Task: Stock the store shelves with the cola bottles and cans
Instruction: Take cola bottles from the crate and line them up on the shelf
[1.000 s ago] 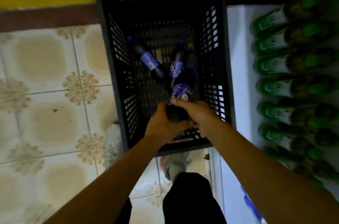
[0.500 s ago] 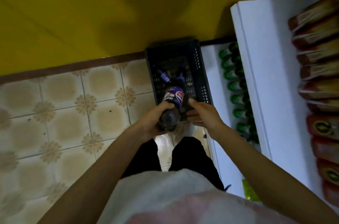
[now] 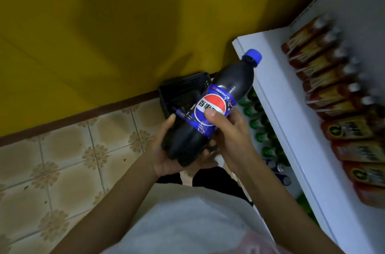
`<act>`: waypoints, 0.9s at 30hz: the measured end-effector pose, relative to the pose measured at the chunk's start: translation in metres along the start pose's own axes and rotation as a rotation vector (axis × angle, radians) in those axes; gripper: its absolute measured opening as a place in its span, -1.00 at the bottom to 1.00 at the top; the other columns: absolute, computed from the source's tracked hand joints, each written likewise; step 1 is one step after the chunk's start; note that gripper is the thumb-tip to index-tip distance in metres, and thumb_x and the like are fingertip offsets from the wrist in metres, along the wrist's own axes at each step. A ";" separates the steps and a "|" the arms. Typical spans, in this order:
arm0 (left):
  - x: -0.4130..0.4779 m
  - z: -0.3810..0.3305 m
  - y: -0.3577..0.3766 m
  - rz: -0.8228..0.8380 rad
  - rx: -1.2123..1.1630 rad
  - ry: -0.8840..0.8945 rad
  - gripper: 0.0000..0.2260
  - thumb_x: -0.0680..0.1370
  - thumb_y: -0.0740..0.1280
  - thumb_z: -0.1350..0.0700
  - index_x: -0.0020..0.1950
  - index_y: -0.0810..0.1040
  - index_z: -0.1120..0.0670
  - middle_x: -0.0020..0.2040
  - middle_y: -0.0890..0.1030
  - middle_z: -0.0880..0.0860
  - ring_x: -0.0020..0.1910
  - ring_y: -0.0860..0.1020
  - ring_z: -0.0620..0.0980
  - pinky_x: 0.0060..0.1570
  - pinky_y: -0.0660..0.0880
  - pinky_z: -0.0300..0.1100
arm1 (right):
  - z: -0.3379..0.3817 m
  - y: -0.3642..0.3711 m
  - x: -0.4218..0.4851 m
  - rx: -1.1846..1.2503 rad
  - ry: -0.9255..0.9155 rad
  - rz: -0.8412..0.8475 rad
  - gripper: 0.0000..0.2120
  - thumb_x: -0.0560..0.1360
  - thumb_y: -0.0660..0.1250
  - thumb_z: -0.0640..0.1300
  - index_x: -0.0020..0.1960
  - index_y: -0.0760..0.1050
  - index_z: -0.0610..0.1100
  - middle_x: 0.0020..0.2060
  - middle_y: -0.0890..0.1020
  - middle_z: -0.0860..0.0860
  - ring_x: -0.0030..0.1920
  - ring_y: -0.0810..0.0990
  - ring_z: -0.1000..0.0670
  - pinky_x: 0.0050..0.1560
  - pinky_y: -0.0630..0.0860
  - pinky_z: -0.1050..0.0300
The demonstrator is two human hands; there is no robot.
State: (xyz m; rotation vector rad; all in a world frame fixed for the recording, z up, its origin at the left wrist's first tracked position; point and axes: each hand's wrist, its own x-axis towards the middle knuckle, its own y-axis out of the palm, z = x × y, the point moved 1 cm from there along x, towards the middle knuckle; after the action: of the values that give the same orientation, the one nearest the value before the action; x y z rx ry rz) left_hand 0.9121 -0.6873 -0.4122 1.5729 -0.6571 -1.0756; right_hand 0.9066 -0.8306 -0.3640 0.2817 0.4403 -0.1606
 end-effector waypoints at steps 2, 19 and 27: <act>0.021 0.004 0.010 -0.190 0.026 0.030 -0.37 0.46 0.29 -0.30 0.39 0.45 0.06 0.18 0.59 0.10 0.07 0.60 0.06 0.08 0.53 -0.03 | 0.018 0.012 -0.003 0.078 -0.207 0.082 -0.58 0.38 0.32 -0.35 0.22 0.49 -0.16 -0.02 0.70 0.05 -0.07 0.68 0.10 -0.15 0.59 0.17; 0.149 0.074 0.166 -0.220 0.129 0.172 -0.44 0.41 0.29 -0.30 -0.05 0.70 0.19 0.00 0.66 0.28 -0.05 0.66 0.20 -0.02 0.60 0.05 | 0.147 -0.116 -0.069 -0.186 -0.672 -0.362 -0.44 0.30 0.48 -0.04 0.26 0.41 -0.05 0.06 0.66 0.11 0.10 0.64 0.06 -0.01 0.56 0.25; 0.218 0.135 0.258 0.036 0.383 0.076 -0.47 0.34 0.34 -0.27 0.04 0.68 0.13 0.01 0.67 0.24 -0.03 0.67 0.17 -0.05 0.60 0.01 | 0.222 -0.195 -0.128 -0.373 -0.845 -0.565 -0.40 0.29 0.56 -0.01 0.23 0.35 0.09 0.04 0.62 0.23 0.05 0.62 0.20 -0.09 0.53 0.40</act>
State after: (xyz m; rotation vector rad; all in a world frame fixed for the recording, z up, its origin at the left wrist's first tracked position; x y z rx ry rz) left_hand 0.9182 -1.0051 -0.2354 1.9107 -0.8736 -0.8928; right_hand 0.8392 -1.0708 -0.1608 -0.2921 -0.3078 -0.7086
